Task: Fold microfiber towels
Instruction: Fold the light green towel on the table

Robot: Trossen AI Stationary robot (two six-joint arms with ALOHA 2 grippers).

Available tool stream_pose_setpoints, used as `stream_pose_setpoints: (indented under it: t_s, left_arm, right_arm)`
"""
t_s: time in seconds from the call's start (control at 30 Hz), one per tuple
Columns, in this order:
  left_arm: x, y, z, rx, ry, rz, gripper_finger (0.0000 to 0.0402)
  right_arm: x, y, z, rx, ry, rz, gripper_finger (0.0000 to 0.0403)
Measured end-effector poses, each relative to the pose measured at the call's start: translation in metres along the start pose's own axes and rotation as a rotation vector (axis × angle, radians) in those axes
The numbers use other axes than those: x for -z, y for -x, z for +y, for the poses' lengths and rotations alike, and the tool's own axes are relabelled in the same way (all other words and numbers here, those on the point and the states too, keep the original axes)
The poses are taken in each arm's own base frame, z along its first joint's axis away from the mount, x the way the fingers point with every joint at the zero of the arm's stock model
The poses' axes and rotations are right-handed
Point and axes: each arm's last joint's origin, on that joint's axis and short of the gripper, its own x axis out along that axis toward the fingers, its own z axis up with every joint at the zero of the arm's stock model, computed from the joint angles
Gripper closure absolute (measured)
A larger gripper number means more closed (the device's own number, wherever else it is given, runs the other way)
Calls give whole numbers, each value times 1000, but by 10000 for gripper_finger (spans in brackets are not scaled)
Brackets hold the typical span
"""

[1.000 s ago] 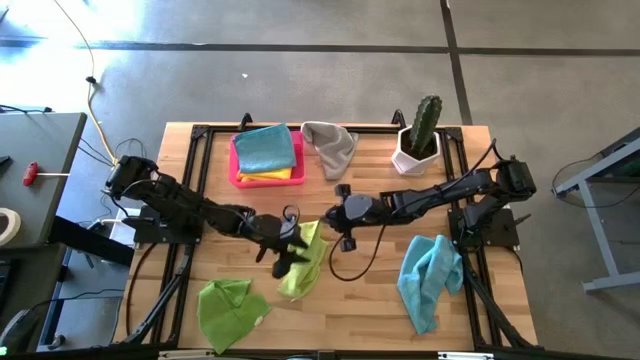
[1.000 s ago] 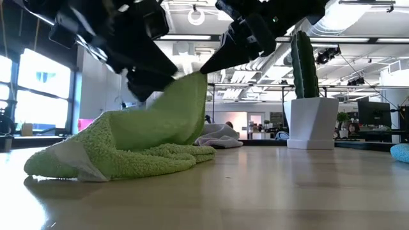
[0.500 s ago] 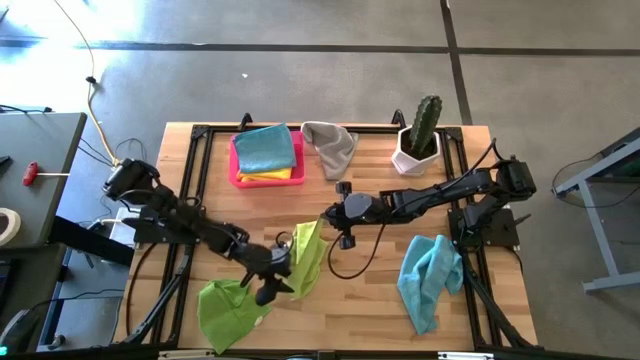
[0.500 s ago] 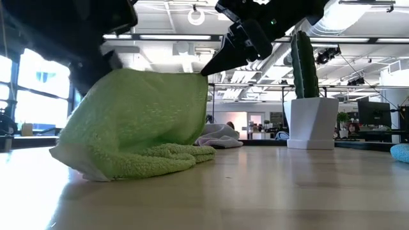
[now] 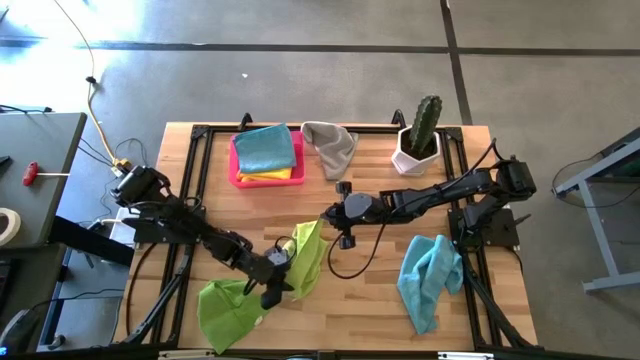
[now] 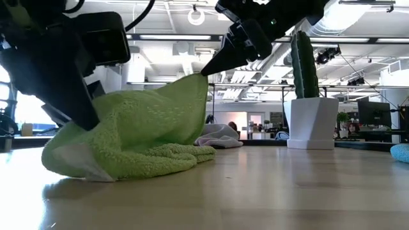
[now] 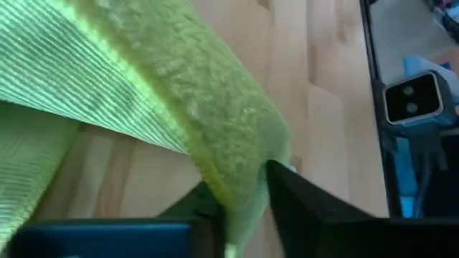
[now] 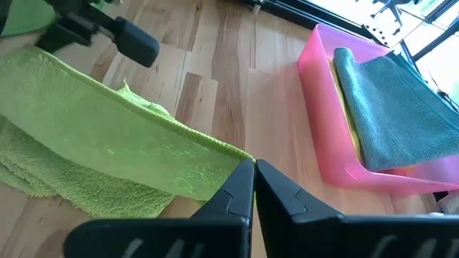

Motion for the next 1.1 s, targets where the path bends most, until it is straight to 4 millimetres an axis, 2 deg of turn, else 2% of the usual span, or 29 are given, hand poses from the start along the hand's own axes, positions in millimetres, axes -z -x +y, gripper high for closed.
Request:
stream_pose_setpoints:
  t_s: [0.1,0.2,0.3,0.37,0.5,0.6,0.8,1.1]
  left_arm:
    - [0,1,-1,33,1,29,389]
    - [-4,4,-3,59,22,57,387]
    - [-10,12,-4,10,32,115,394]
    - [-23,18,-11,-16,11,126,399]
    - [-45,42,-21,-182,-74,185,399]
    - [-65,65,-31,-322,-159,207,400]
    - [-107,102,-48,-540,-315,166,401]
    - [-147,144,-48,-821,-514,121,401]
  right_arm:
    - [0,0,2,-5,-1,0,403]
    - [-4,4,5,-9,-15,-20,403]
    - [-8,13,7,-20,-28,-25,403]
    - [-9,21,9,-34,-47,-8,403]
    - [-9,33,14,-56,-60,26,403]
    - [-8,41,18,-74,-62,59,403]
    - [-11,69,20,19,-41,91,403]
    - [-24,121,3,170,-23,-12,403]
